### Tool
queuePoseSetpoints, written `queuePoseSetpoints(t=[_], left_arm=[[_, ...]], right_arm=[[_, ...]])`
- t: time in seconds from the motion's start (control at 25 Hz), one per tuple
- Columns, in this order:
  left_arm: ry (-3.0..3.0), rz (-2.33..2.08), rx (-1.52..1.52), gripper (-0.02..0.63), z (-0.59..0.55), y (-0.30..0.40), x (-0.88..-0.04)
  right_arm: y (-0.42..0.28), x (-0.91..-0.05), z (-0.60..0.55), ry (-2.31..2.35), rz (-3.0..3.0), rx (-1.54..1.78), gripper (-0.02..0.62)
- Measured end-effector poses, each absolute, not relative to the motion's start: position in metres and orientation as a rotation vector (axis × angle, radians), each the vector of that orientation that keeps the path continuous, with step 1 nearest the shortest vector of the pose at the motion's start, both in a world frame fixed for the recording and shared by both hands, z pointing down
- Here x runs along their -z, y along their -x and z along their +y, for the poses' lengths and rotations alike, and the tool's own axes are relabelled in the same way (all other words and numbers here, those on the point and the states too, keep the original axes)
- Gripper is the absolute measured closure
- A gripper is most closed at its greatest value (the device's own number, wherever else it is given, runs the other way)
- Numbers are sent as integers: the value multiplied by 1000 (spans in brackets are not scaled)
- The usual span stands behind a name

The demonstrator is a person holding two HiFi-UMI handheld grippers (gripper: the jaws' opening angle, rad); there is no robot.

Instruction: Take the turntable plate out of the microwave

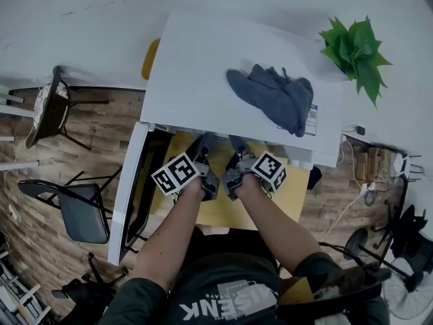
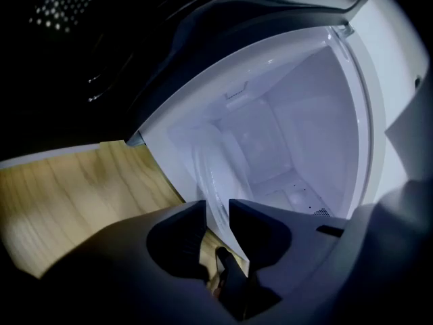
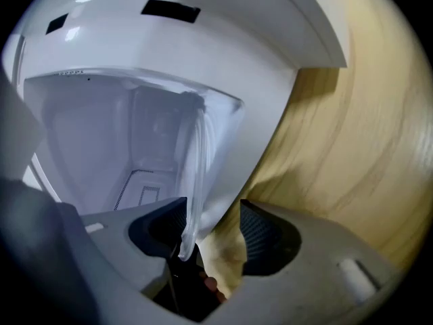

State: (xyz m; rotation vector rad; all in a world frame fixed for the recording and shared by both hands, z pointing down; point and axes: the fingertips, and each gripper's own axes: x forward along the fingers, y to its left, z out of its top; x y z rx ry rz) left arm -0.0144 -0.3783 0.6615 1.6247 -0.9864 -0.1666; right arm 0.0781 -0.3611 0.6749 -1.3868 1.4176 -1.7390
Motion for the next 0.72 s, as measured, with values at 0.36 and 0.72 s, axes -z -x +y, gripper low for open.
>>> queuePoseSetpoints(t=[0.36,0.72], left_arm=[[-1591,-930,217,534,-357,12,-658],[-1562,-897,235,551,-332,20,-657]], right_arm=[[-76,-667,-342,1364,1471,1720,402],[-75,-667,-328,1372,1565,1713,402]])
